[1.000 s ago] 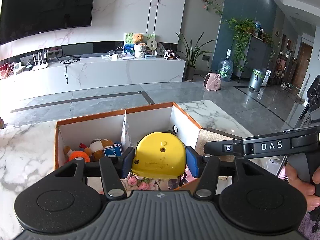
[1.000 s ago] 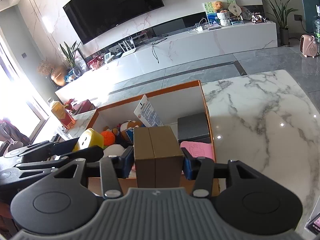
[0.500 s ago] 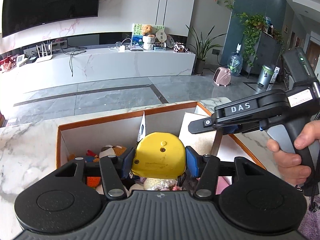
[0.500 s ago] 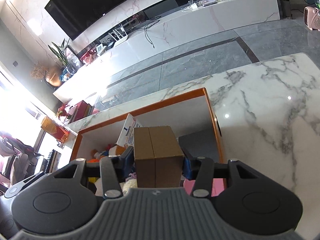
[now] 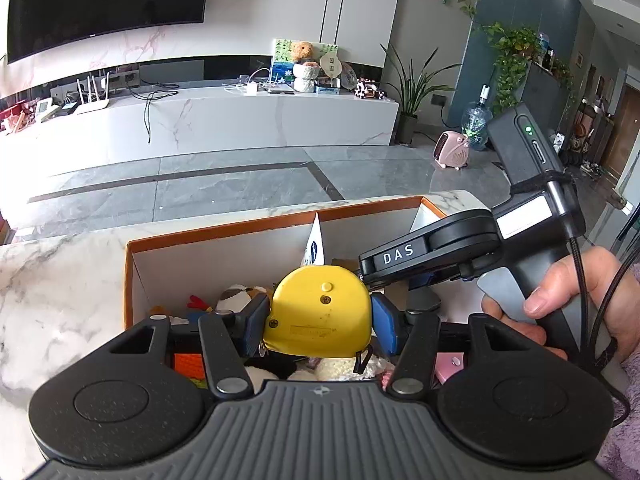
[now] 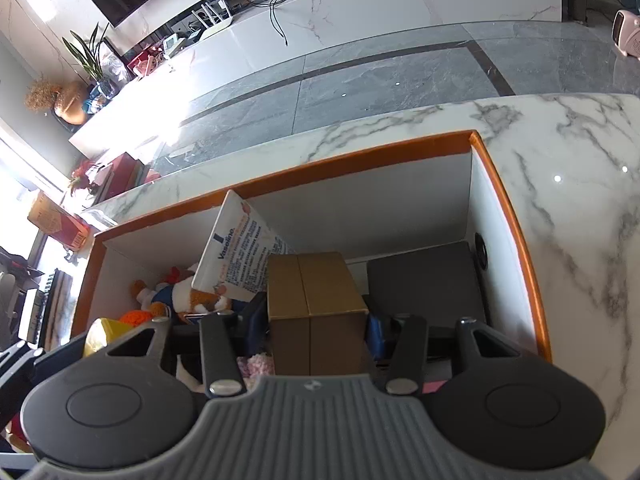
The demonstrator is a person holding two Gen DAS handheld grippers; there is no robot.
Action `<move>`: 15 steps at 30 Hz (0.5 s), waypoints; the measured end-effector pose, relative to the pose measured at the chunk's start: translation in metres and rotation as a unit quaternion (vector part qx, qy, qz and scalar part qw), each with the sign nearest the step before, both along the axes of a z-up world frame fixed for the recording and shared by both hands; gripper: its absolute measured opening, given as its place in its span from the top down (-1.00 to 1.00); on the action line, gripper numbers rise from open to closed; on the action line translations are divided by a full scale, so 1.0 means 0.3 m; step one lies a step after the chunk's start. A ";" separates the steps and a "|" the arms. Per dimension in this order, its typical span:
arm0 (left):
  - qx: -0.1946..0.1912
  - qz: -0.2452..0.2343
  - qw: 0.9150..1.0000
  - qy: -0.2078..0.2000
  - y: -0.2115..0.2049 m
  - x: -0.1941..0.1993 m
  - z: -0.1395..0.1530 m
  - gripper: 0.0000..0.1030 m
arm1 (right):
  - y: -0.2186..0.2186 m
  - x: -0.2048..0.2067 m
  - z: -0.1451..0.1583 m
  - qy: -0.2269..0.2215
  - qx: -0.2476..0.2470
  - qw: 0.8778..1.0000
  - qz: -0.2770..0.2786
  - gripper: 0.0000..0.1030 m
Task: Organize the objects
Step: 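Lift the tape measure and cardboard box and carry both over the orange box, then lower the tape measure and cardboard box down into the orange box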
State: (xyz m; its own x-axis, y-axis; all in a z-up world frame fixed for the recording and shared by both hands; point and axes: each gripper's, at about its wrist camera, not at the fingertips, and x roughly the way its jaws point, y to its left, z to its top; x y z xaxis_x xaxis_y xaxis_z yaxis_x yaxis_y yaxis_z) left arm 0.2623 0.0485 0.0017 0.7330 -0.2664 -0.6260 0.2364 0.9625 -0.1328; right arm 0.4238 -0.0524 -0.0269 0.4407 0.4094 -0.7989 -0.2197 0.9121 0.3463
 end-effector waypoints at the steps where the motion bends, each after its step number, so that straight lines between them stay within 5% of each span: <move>1: -0.001 0.000 1.000 0.001 0.005 0.002 -0.003 -0.23 | 0.013 -0.002 -0.002 -0.006 -0.011 1.000 0.001 0.01; 8: -0.003 0.000 1.000 0.004 0.013 0.006 -0.006 -0.23 | 0.067 0.023 -0.045 -0.017 -0.066 0.997 0.020 0.01; 15: 0.004 -0.003 1.000 0.013 0.006 0.010 -0.017 -0.23 | 0.063 0.013 -0.034 -0.015 -0.064 0.997 0.042 -0.13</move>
State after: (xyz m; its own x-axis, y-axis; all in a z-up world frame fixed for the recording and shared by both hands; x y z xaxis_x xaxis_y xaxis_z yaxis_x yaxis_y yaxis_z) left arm 0.2654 0.0504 -0.0034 0.7147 -0.2662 -0.6468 0.2391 0.9620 -0.1316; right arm 0.4277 -0.0335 -0.0371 0.4330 0.3421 -0.8339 -0.3059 0.9260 0.2211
